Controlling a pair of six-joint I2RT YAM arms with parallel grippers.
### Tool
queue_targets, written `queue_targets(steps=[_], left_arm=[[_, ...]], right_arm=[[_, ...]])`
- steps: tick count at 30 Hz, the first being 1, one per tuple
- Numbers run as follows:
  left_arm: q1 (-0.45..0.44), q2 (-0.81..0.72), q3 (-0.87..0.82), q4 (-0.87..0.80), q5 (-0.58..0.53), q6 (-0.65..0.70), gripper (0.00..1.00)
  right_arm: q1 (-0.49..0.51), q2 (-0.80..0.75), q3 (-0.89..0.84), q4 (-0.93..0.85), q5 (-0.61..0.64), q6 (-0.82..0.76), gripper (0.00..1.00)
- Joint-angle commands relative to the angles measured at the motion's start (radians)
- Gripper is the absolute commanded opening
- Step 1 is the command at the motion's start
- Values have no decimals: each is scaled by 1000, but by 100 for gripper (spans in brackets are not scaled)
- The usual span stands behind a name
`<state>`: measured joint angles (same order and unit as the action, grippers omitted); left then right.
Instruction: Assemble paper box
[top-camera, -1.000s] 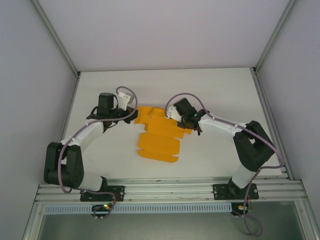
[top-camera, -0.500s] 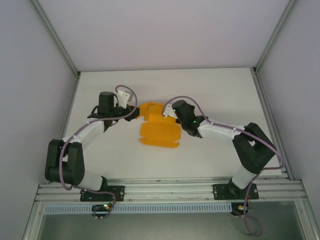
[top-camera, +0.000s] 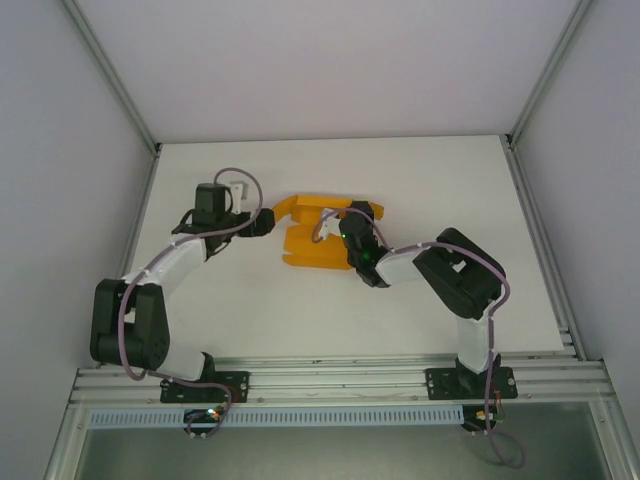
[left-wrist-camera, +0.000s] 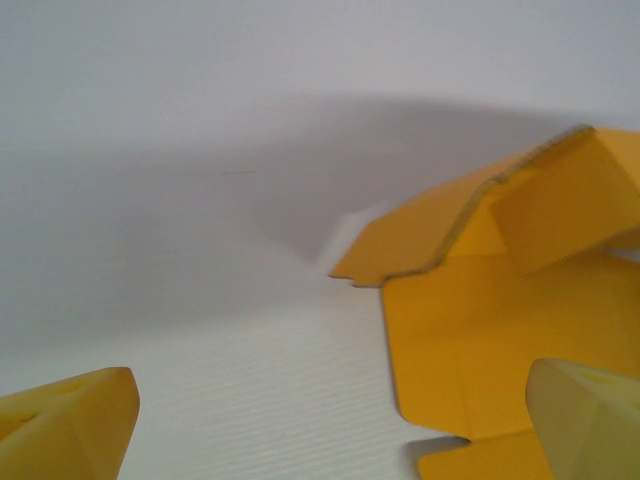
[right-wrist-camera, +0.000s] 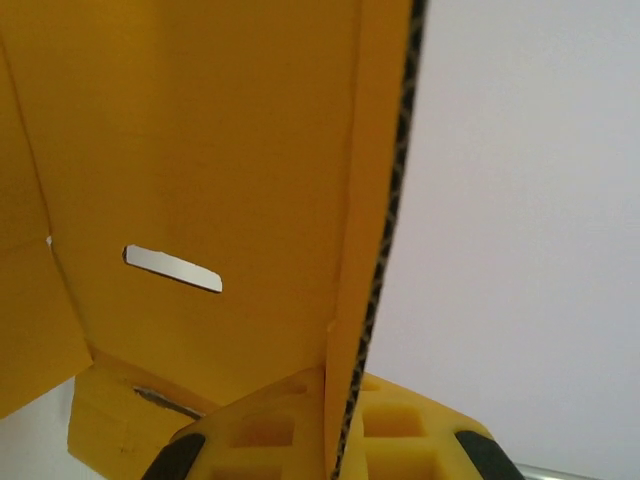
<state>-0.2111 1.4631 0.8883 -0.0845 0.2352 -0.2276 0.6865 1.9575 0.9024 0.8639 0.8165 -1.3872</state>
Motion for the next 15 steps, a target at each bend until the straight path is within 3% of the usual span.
queue_targets(steps=[1, 5, 8, 15], left_arm=[[30, -1, 19, -27, -77, -88, 100], [79, 65, 60, -18, -80, -147, 100], [119, 165, 115, 10, 5, -186, 100], [98, 359, 252, 28, 122, -170, 99]], right_arm=[[8, 9, -9, -57, 13, 51, 0], [8, 10, -9, -121, -51, 118, 0], [-1, 15, 18, -241, -102, 149, 0], [-44, 72, 125, -392, -158, 171, 0]])
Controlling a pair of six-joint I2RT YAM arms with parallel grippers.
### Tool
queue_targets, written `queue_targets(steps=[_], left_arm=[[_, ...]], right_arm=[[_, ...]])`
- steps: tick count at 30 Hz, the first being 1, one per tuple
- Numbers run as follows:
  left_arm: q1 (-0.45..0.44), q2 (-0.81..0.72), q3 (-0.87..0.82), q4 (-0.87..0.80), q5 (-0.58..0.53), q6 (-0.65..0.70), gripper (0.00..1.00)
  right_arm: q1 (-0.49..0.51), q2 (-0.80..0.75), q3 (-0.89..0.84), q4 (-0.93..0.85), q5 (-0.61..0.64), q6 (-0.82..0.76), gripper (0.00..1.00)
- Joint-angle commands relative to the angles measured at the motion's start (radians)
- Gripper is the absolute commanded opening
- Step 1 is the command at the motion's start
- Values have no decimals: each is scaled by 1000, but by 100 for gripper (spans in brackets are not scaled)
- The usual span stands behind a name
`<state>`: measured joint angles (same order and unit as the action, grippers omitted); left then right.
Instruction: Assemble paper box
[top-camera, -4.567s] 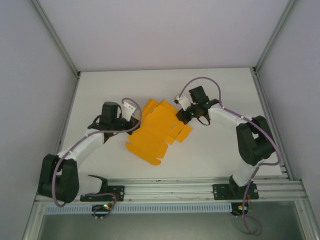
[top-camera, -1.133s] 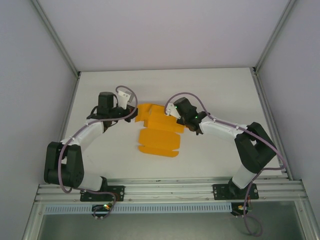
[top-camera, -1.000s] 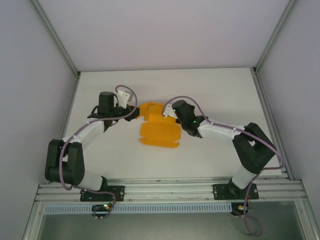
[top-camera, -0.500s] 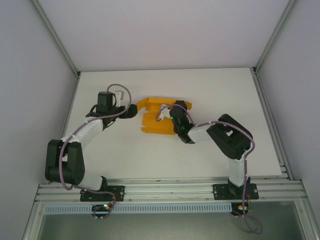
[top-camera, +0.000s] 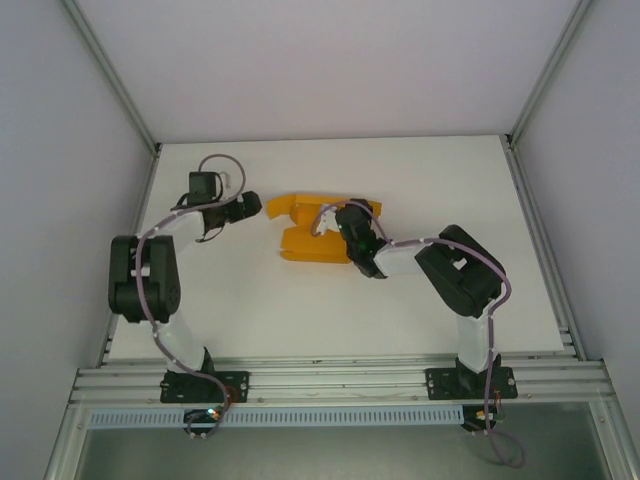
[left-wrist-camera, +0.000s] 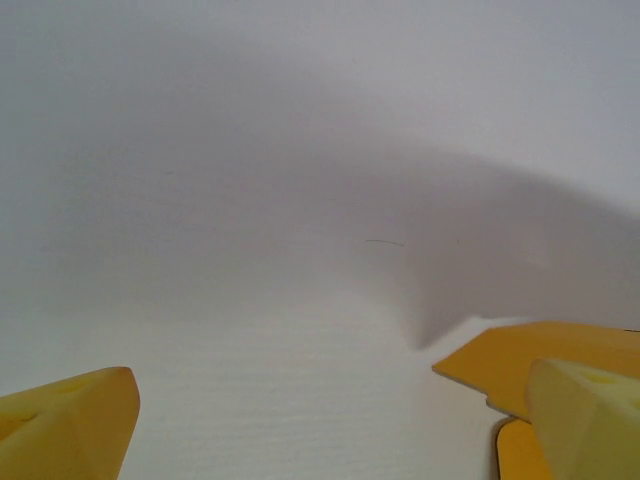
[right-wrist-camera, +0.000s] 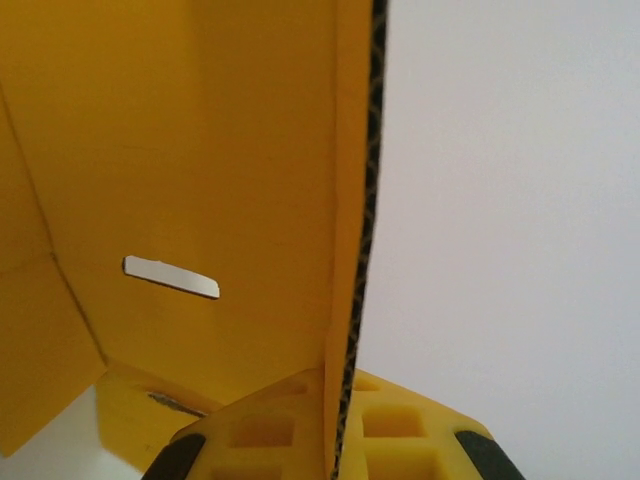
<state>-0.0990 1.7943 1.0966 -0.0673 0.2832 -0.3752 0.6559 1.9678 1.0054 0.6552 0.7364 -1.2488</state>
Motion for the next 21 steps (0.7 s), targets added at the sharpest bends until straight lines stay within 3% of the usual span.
queue_targets(steps=[1, 4, 10, 13, 17, 21], left_arm=[[-15, 38, 47, 23, 83, -22, 99], [-11, 63, 65, 36, 79, -21, 99], [-7, 131, 126, 26, 117, 24, 93], [-8, 164, 150, 47, 212, 59, 86], [-25, 189, 155, 94, 347, 80, 69], [-64, 153, 72, 222, 489, 123, 57]], right_arm=[[-22, 71, 41, -198, -81, 34, 0], [-38, 97, 74, -191, -84, 17, 0], [-56, 165, 90, -11, -54, -117, 0], [-59, 167, 103, -34, -63, -103, 0], [-59, 145, 107, -73, -78, -65, 0], [-57, 151, 107, -41, -49, -92, 0]])
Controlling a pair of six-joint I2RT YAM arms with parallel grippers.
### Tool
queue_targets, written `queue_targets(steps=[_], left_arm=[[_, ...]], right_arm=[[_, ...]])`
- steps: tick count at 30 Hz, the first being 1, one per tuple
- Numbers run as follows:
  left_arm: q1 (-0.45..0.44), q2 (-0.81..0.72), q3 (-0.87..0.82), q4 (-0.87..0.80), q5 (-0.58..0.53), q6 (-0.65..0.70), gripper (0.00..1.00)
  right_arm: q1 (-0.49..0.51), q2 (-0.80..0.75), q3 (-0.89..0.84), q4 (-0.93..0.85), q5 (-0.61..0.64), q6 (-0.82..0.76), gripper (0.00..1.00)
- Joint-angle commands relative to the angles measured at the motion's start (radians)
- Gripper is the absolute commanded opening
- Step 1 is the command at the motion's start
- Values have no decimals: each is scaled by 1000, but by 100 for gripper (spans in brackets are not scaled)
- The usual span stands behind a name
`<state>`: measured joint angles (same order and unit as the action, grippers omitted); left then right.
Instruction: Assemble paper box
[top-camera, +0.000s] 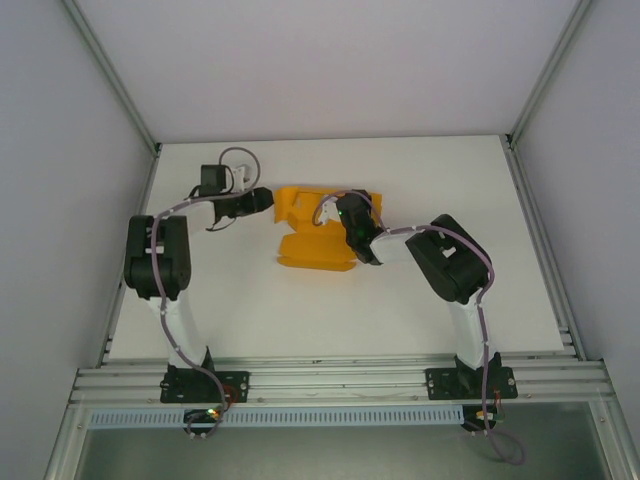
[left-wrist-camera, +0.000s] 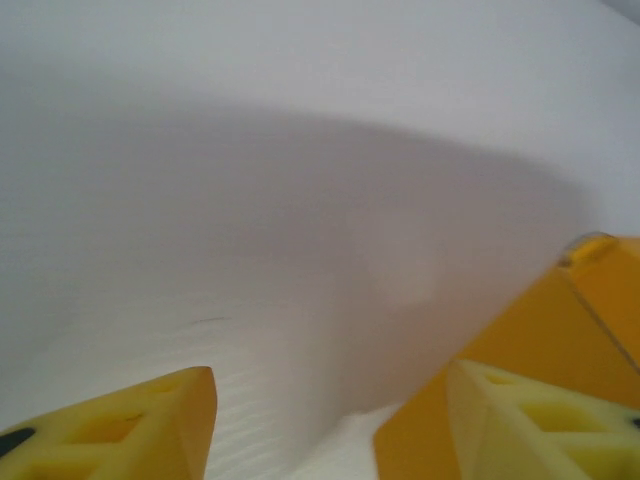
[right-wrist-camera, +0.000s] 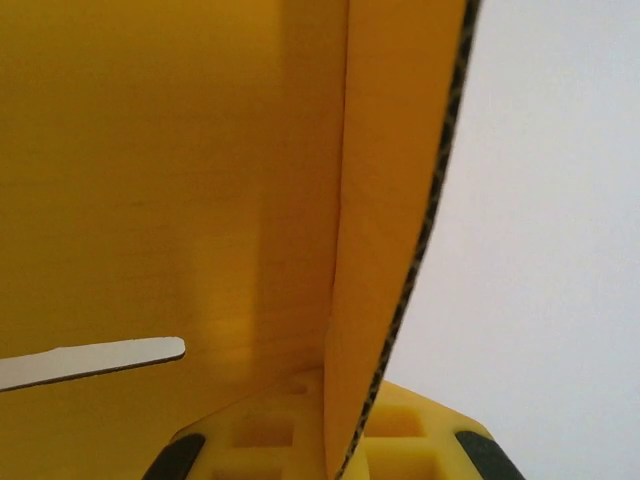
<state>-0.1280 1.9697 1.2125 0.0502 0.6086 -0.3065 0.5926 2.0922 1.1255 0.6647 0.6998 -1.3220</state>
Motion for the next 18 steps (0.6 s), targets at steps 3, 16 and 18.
queue_targets(steps=[3, 16, 18], left_arm=[[-52, -52, -103, 157, 232, 60, 50], [-131, -152, -266, 227, 215, 105, 51], [-135, -174, -288, 229, 218, 107, 55]], right_arm=[[13, 16, -36, 3, 3, -36, 0], [82, -66, -137, 218, 52, -94, 0], [86, -82, -144, 211, 66, -107, 0]])
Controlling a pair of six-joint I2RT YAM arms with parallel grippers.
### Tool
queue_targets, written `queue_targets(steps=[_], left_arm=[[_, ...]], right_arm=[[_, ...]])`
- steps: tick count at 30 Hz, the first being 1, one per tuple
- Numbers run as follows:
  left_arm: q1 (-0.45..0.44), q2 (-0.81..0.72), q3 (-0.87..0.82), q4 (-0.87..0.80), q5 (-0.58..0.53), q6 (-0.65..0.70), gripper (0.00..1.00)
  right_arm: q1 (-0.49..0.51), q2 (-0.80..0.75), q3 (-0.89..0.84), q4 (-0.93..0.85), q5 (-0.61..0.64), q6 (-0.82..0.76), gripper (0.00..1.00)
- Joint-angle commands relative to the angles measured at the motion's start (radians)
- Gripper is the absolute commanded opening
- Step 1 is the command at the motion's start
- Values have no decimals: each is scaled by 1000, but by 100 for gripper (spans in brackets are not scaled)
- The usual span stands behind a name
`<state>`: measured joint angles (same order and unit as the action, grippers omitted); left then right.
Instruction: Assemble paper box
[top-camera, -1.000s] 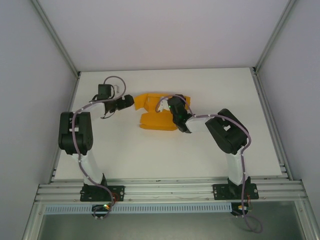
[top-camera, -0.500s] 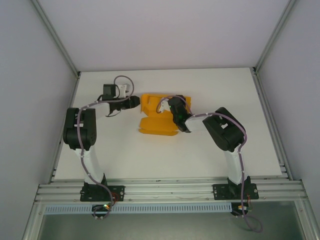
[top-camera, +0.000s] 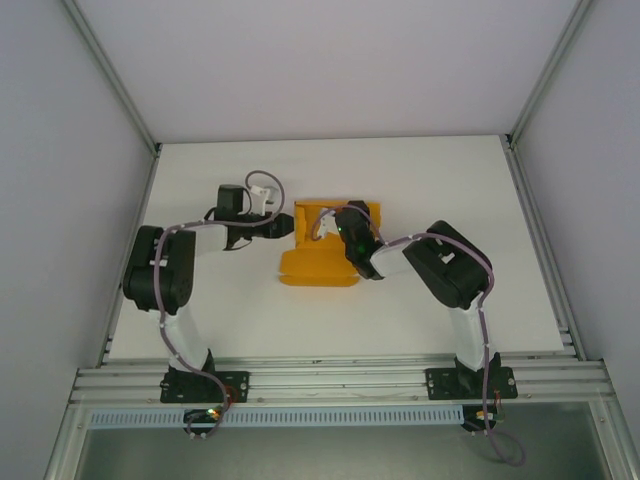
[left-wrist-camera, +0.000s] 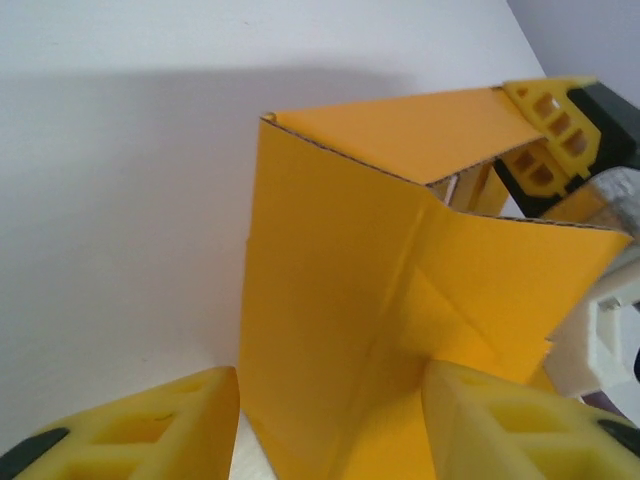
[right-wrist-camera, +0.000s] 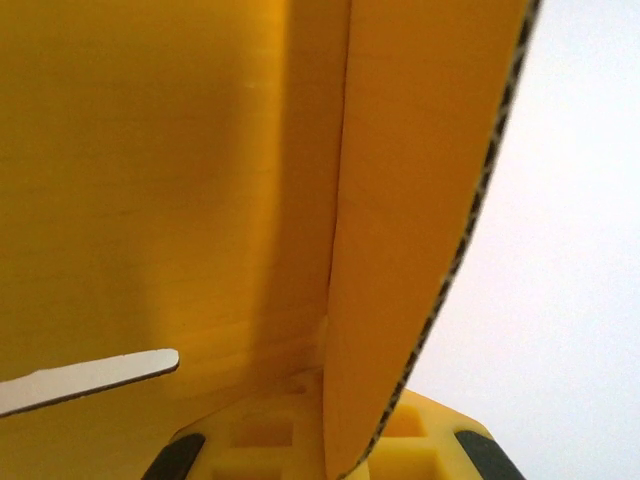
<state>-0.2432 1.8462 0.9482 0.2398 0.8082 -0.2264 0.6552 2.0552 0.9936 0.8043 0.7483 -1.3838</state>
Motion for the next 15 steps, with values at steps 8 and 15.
queue_targets(steps=[8, 15], left_arm=[[-21, -161, -121, 75, -59, 15, 62], [-56, -199, -133, 9, -136, 75, 57]], right_arm=[[36, -96, -62, 164, 27, -119, 0], [48, -63, -62, 242, 51, -196, 0]])
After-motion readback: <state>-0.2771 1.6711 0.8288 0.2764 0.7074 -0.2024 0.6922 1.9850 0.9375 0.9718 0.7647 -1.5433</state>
